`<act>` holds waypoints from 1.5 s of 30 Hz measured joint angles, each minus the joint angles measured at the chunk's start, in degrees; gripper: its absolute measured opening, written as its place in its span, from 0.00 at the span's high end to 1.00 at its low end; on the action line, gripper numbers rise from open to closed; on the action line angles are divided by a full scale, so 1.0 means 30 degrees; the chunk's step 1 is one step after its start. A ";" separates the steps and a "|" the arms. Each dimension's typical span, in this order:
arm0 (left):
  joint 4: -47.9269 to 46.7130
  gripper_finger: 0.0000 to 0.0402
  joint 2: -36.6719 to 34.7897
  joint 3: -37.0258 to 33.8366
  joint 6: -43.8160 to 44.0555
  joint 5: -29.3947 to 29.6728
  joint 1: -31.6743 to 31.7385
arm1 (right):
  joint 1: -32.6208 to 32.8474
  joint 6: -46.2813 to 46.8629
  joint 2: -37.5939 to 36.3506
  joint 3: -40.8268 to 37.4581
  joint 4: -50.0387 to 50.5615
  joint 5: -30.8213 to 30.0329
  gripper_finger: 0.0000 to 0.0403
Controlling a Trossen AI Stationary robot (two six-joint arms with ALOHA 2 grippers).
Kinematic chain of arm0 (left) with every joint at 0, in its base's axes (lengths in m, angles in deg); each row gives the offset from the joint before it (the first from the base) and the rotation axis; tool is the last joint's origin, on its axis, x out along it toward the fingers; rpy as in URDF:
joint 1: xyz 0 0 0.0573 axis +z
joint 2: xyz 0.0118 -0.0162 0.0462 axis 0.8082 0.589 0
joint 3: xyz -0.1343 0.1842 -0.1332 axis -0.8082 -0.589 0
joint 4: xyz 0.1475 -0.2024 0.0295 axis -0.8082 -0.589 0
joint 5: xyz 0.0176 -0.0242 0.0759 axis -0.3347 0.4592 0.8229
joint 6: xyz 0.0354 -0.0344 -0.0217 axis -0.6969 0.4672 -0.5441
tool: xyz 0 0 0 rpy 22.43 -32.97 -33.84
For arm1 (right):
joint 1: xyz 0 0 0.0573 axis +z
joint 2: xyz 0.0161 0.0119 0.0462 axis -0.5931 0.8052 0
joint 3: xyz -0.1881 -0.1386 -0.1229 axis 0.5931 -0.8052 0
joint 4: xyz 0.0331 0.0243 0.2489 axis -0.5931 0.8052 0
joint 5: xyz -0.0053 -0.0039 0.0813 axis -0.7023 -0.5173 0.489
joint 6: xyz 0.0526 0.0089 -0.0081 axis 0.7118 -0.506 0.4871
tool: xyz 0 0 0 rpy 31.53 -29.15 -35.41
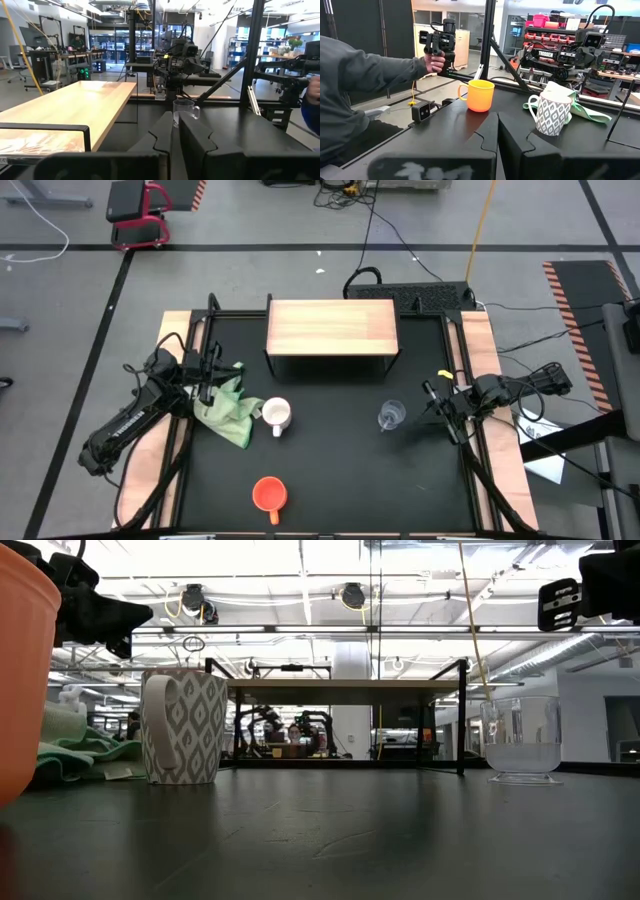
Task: Stack small to large cups/mugs on shelf
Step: Put the transparent mug on the shelf
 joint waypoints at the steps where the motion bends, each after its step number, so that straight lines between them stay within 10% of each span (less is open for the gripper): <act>1: 0.0035 0.92 0.0000 0.0000 0.0187 0.0000 0.0000 | 0.0000 -0.0012 -0.0001 0.0006 -0.0172 0.0000 1.00; 14: 0.0082 0.92 -0.0007 0.0000 0.4941 0.0000 0.0000 | -0.0120 -0.0373 0.0000 0.0003 -0.1250 -0.0149 1.00; 20: 0.0135 0.92 -0.0002 0.0000 0.5026 0.0061 -0.0002 | -0.0720 0.0505 0.0313 0.0005 -0.1249 -0.4135 1.00; 28: 0.0216 0.92 -0.0002 0.0000 0.4332 0.0663 0.0000 | -0.1720 0.0865 0.2495 0.1501 -0.0924 -0.4524 1.00; 45: 0.0826 0.92 0.0000 0.0000 0.4312 0.0678 -0.0007 | -0.4345 0.2180 1.0576 0.9976 0.9556 -0.4670 1.00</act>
